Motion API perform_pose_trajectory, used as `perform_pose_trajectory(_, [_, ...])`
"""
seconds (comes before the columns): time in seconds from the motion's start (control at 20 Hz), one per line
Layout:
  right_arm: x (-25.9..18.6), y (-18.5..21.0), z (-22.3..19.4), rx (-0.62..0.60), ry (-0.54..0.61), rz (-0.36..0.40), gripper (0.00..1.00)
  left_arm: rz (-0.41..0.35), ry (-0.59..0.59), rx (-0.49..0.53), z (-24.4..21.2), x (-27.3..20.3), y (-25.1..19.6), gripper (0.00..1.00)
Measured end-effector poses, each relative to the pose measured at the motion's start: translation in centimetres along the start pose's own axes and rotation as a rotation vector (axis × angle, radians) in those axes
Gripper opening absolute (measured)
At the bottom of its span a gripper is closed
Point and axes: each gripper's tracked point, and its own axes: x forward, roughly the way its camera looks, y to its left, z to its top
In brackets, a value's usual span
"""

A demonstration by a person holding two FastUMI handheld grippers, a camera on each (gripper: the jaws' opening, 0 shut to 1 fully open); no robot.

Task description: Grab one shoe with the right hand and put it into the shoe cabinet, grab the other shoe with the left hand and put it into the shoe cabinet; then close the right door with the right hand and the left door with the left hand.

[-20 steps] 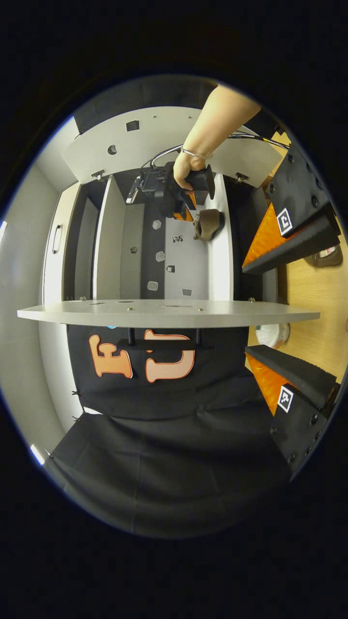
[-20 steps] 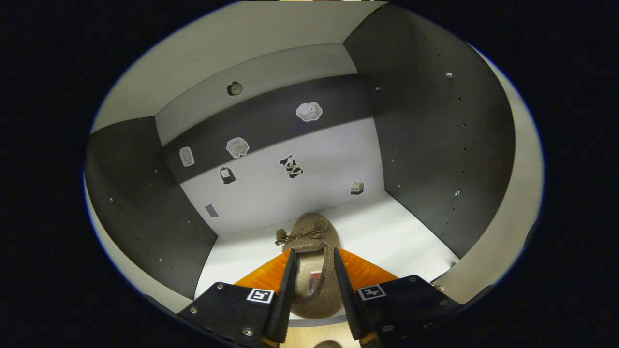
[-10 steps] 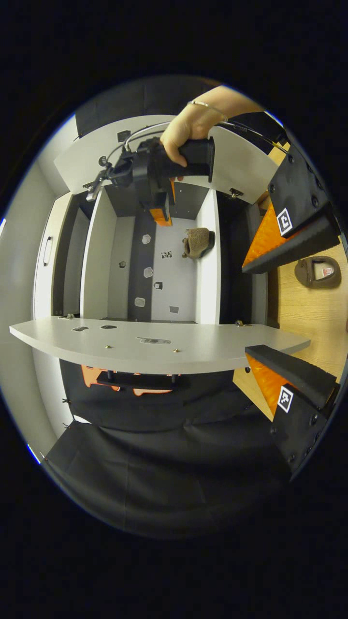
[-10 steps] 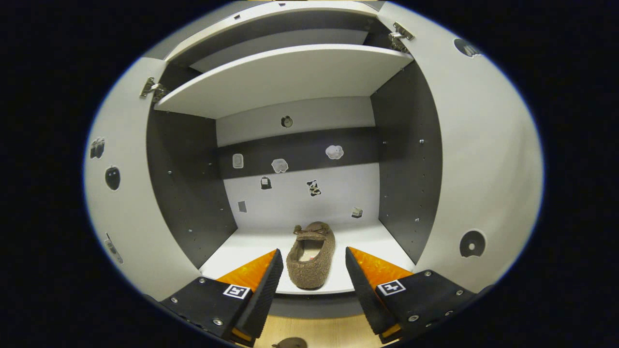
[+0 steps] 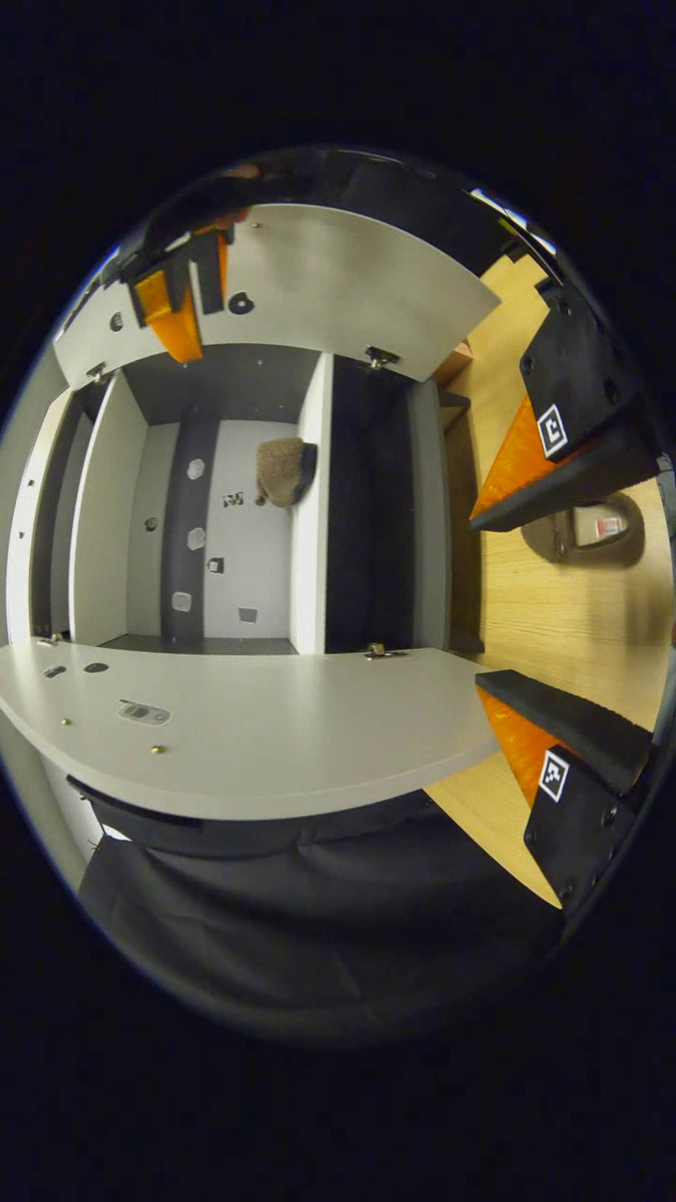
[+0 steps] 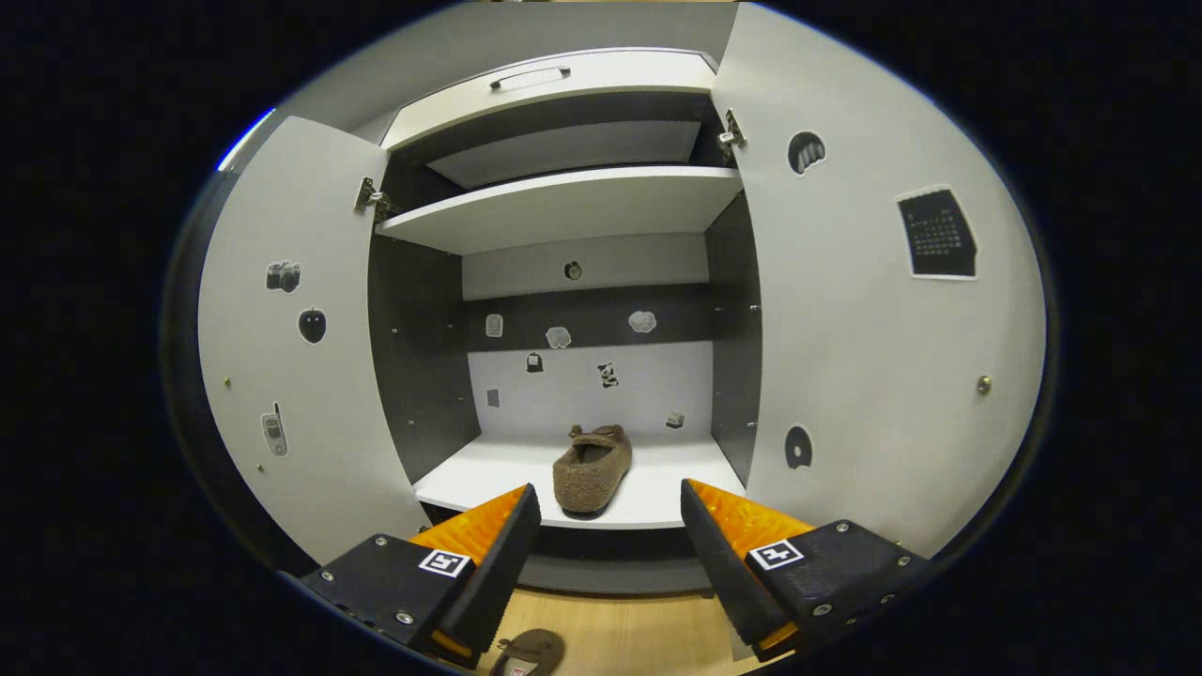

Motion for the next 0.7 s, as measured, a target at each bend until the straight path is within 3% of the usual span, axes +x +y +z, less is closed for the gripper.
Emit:
perform_pose_trajectory(0.4, [-4.2,-3.5,0.2,-0.093,-0.051,-0.047,0.92,-0.030,0.272,0.065,-13.8,4.4,-3.2,0.98])
perform_pose_trajectory(0.7, [-6.1,-6.1,-1.5,-0.071,-0.023,-0.068,0.92,-0.061,0.422,0.043,-18.6,6.9,-4.0,1.00])
